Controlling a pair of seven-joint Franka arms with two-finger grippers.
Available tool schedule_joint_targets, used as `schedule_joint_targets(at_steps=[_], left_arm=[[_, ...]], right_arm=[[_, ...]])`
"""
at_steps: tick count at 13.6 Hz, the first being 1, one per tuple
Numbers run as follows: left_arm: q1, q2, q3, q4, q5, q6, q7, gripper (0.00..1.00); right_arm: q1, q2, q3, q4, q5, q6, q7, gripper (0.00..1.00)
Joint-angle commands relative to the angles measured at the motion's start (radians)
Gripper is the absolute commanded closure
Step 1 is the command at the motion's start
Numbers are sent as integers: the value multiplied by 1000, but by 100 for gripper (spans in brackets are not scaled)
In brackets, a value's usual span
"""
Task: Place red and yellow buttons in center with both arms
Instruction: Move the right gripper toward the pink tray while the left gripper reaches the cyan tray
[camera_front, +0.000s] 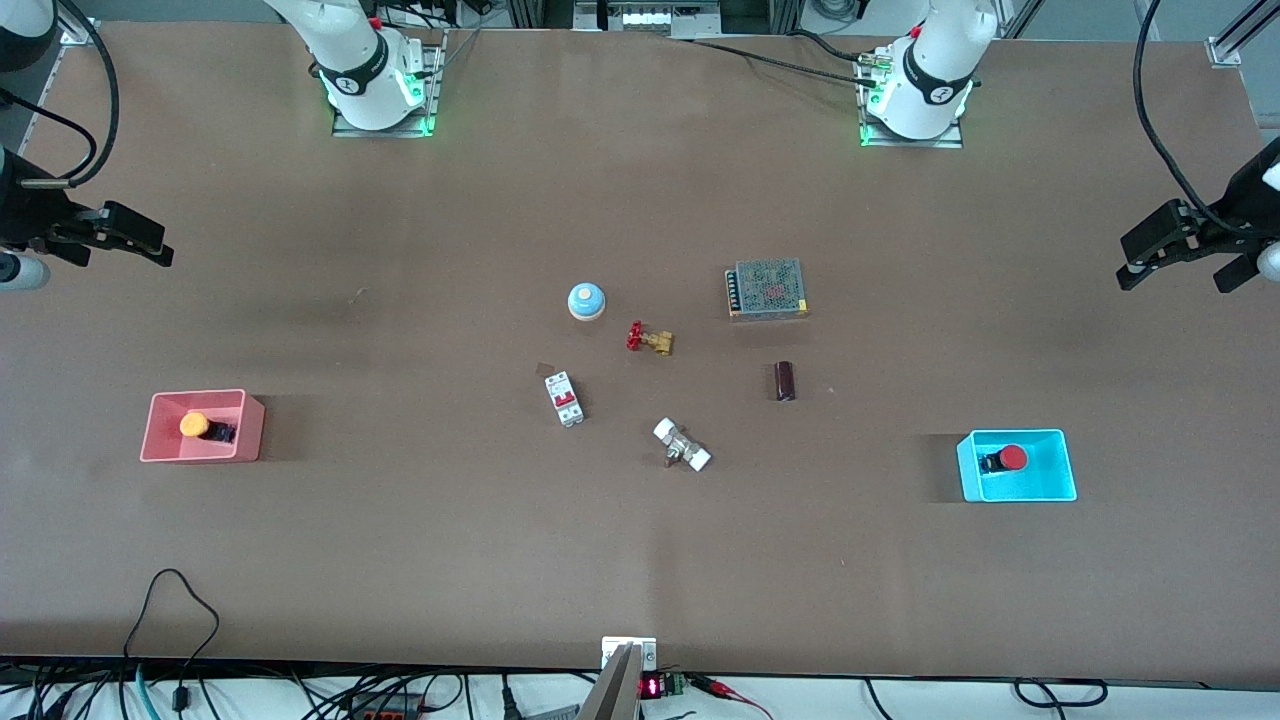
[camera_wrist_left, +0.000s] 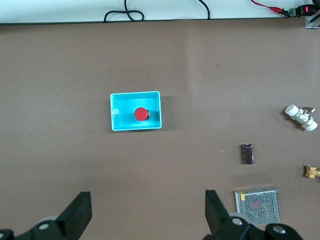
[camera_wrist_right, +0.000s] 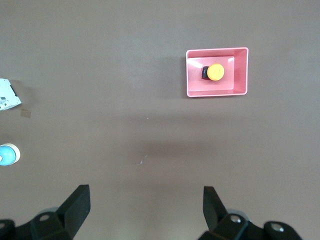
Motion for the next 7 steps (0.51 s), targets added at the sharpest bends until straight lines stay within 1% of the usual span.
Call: schedule_joint_targets(at_steps=[1, 4, 7], left_arm=[[-2, -4, 8, -6, -4, 10, 14, 0], [-2, -6, 9, -4, -1, 21, 14, 0], [11, 3, 11, -13, 1, 74, 14, 0]], right_arm=[[-16, -17, 17, 0, -11, -15, -1, 0], [-22, -5, 16, 1, -4, -3, -1, 0], [-28, 63, 14, 1, -10, 46, 1, 0]])
